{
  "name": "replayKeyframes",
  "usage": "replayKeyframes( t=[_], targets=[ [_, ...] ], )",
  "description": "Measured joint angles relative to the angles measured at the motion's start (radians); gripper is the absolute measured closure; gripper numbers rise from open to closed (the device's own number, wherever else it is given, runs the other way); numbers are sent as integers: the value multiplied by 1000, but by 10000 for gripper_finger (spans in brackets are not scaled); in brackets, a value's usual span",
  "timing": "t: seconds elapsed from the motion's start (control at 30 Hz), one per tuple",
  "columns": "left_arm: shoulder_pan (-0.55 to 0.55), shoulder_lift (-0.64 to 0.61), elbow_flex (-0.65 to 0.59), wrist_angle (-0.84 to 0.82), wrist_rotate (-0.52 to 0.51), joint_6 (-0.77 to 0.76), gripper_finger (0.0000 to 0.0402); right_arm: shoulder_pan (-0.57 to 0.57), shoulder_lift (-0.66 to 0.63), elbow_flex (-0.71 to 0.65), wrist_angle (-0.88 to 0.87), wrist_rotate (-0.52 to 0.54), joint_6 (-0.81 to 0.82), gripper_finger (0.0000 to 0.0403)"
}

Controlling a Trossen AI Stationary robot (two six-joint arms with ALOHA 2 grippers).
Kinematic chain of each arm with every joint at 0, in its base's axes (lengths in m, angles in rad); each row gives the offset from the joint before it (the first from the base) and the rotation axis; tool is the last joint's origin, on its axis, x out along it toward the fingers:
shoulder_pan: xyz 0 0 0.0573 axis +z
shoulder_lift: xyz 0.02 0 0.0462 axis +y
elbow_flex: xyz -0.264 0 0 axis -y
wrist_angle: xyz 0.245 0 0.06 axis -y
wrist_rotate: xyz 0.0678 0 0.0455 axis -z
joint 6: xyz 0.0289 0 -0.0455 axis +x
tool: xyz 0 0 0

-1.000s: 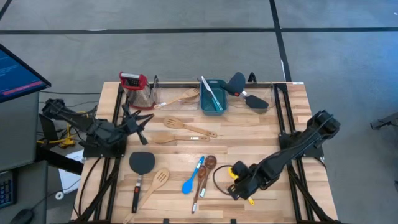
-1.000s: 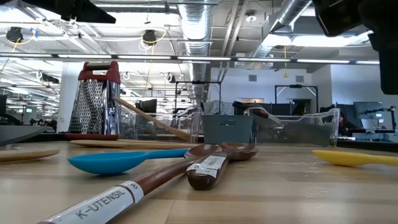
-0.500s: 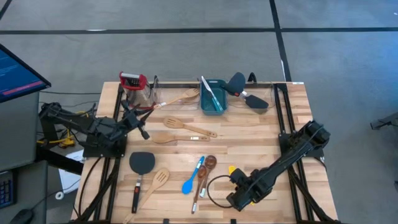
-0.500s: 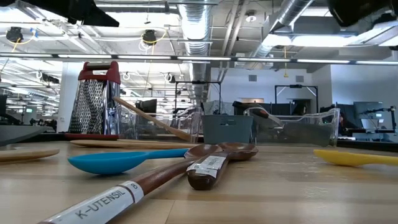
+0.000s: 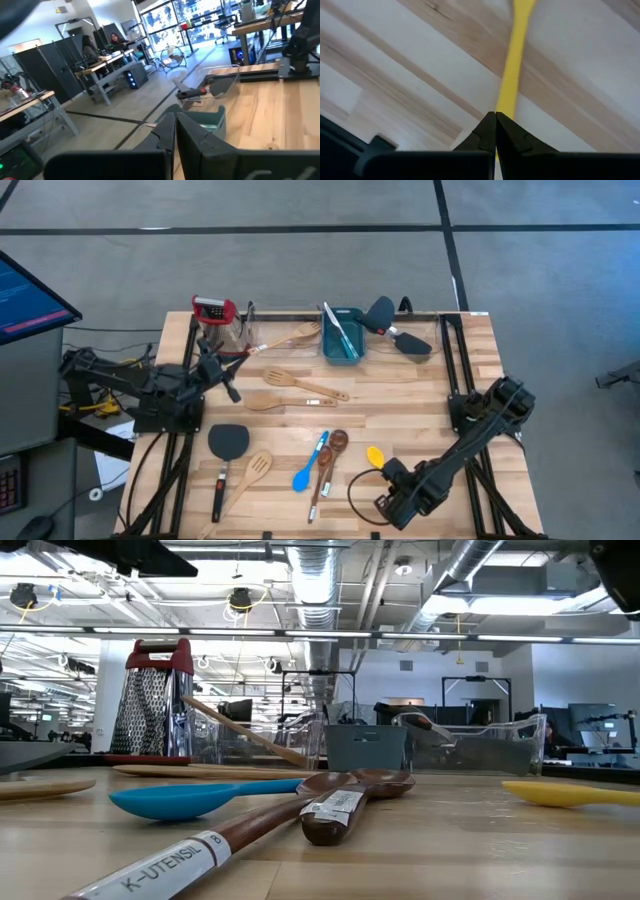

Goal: Pick & Place Kitchen Items
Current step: Put the yellow serving spoon into the left transparent bin

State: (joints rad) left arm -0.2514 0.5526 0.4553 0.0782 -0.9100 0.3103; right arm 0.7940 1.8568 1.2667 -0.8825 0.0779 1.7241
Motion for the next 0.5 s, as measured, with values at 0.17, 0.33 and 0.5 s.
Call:
replayKeyframes(
  t=[0.17,0.33,0.5],
  targets=[
    [20,0,0,7,0,0,398,-32,0,0,-12,1,-19,403],
    [27,0,0,9,0,0,398,-79,0,0,-86,1,44,384],
    [27,0,0,13,0,0,398,-103,0,0,-69,-7,23,324]
  ],
)
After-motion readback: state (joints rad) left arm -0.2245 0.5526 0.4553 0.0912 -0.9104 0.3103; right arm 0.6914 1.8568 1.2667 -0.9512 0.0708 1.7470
